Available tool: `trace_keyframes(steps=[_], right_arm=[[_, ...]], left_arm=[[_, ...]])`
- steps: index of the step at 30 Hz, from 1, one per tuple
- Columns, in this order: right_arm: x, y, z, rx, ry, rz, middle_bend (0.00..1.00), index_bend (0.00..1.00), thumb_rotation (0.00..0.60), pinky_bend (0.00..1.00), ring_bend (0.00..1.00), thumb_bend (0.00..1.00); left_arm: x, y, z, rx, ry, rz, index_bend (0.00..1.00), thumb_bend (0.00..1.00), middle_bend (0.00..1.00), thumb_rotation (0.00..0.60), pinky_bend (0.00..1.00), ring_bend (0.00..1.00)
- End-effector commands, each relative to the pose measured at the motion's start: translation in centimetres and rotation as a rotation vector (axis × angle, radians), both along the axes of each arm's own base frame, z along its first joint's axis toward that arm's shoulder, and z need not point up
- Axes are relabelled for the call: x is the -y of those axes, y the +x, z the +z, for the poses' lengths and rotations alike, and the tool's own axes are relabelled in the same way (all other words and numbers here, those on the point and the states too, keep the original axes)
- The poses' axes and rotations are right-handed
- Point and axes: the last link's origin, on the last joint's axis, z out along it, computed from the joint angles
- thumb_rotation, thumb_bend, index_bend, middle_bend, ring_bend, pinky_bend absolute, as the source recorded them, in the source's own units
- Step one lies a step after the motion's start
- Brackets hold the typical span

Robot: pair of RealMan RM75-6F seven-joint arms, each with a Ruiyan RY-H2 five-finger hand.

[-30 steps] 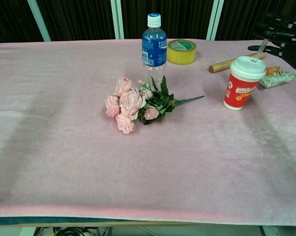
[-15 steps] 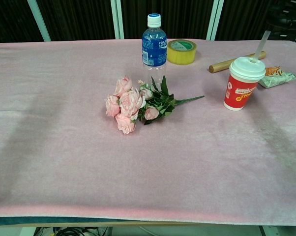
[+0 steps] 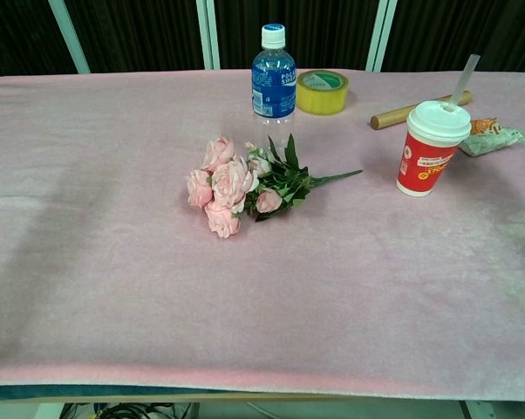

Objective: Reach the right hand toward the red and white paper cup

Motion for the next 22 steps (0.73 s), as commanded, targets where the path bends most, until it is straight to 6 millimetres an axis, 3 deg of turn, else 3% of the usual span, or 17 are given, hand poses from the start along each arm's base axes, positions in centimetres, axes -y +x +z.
trace_keyframes(steps=[1,9,22], right_arm=[[-6.8,-1.5,0.3,-0.219,-0.091,-0.015,0.02,0.03,0.600,0.21,0.03,0.26],[-10.4,-2.4,-1.6,-0.352,-0.164,0.034,0.02,0.02,0.600,0.21,0.03,0.26],[-10.0,-3.0,-2.4,-0.333,-0.095,0.014,0.02,0.02,0.600,0.21,0.03,0.26]], left_arm=[[0.2,0.1,-0.2,-0.022,-0.030,0.007,0.16,0.28,0.07,0.600,0.00,0.00],[0.3,0.3,-0.5,-0.036,-0.056,0.015,0.16,0.28,0.07,0.600,0.00,0.00],[0.6,1.2,-0.5,-0.038,-0.050,-0.037,0.16,0.29,0.07,0.600,0.00,0.00]])
